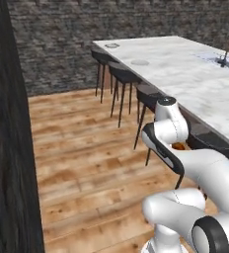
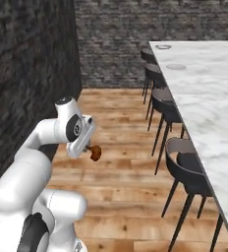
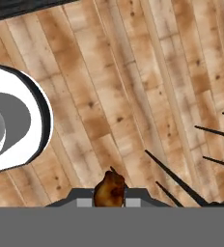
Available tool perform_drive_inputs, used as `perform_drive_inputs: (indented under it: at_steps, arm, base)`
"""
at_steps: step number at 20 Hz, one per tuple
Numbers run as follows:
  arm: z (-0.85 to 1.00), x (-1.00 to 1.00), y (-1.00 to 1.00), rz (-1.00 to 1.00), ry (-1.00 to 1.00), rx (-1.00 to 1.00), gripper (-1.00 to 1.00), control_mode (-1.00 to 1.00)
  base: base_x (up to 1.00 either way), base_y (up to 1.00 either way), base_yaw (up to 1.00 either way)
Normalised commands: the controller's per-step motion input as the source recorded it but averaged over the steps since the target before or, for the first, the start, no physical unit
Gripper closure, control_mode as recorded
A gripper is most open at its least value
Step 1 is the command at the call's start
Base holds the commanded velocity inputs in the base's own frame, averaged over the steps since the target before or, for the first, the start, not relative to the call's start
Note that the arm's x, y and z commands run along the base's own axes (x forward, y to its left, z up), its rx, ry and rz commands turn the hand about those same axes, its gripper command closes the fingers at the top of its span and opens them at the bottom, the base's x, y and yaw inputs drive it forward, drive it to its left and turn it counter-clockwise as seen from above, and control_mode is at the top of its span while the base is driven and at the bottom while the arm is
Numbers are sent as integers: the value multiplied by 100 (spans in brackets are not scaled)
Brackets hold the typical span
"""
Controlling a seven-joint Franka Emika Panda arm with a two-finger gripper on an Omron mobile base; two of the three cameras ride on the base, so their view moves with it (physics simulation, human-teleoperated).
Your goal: Take the chicken drumsticks from the pan and place one on each plate on the dining counter.
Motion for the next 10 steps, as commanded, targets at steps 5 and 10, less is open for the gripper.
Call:
perform_drive_inputs:
  at_steps: [5, 10]
  arm:
    - [0, 0, 0, 0, 0, 0, 100, 100]
    - [0, 0, 0, 0, 0, 0, 100, 100]
  base:
    - [93, 60, -30]
    - [94, 58, -31]
